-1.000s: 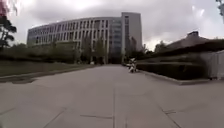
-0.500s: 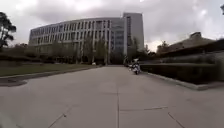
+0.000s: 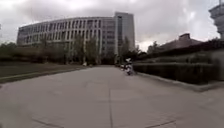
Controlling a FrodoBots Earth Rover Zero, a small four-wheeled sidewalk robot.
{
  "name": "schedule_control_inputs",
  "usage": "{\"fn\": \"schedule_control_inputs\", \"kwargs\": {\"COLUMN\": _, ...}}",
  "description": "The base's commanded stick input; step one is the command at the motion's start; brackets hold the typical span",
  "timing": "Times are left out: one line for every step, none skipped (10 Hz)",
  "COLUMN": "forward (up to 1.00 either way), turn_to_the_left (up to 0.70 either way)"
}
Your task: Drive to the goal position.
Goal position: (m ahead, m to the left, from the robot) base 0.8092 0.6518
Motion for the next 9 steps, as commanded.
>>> {"fn": "schedule_control_inputs", "kwargs": {"forward": 1.0, "turn_to_the_left": 0.0}}
{"fn": "schedule_control_inputs", "kwargs": {"forward": 1.0, "turn_to_the_left": 0.0}}
{"fn": "schedule_control_inputs", "kwargs": {"forward": 1.0, "turn_to_the_left": 0.0}}
{"fn": "schedule_control_inputs", "kwargs": {"forward": 1.0, "turn_to_the_left": 0.0}}
{"fn": "schedule_control_inputs", "kwargs": {"forward": 1.0, "turn_to_the_left": 0.0}}
{"fn": "schedule_control_inputs", "kwargs": {"forward": 1.0, "turn_to_the_left": 0.0}}
{"fn": "schedule_control_inputs", "kwargs": {"forward": 1.0, "turn_to_the_left": 0.0}}
{"fn": "schedule_control_inputs", "kwargs": {"forward": 1.0, "turn_to_the_left": 0.0}}
{"fn": "schedule_control_inputs", "kwargs": {"forward": 1.0, "turn_to_the_left": 0.0}}
